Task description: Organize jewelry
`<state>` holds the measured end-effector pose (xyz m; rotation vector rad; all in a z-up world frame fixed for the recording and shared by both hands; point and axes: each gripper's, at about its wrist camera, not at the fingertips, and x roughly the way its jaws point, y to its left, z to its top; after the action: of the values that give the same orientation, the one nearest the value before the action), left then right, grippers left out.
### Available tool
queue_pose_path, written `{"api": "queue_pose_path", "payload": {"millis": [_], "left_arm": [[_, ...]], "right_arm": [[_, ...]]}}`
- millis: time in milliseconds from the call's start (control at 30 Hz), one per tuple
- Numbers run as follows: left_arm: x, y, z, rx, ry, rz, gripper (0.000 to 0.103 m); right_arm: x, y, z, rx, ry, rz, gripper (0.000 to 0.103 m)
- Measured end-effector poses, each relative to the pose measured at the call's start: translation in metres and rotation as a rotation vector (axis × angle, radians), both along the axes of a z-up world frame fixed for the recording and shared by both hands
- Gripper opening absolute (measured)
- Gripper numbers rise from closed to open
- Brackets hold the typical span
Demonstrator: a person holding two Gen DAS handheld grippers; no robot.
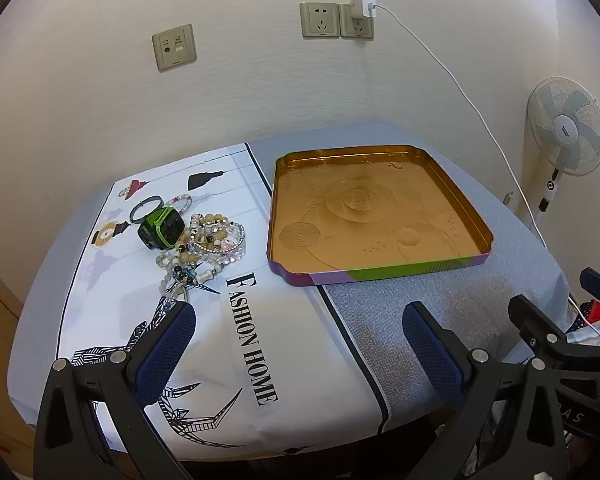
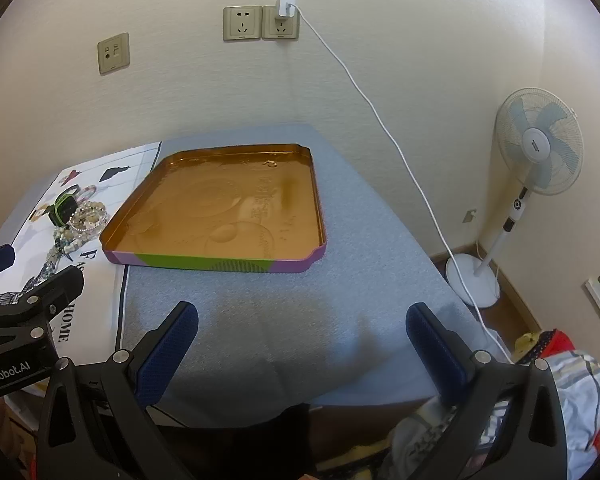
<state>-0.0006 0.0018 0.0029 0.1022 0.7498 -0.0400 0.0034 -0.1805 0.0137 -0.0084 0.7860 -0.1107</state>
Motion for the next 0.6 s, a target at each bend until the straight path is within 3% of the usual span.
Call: {"api": "queue_pose_path", "payload": {"millis": [600], "left_arm": [[-0.0045, -0.0053, 0.0008, 0.017, -0.018, -0.009, 0.103]], "right_arm": [[-0.0001, -0.0011, 0.0013, 0.003, -0.002, -0.002, 0.103]]}}
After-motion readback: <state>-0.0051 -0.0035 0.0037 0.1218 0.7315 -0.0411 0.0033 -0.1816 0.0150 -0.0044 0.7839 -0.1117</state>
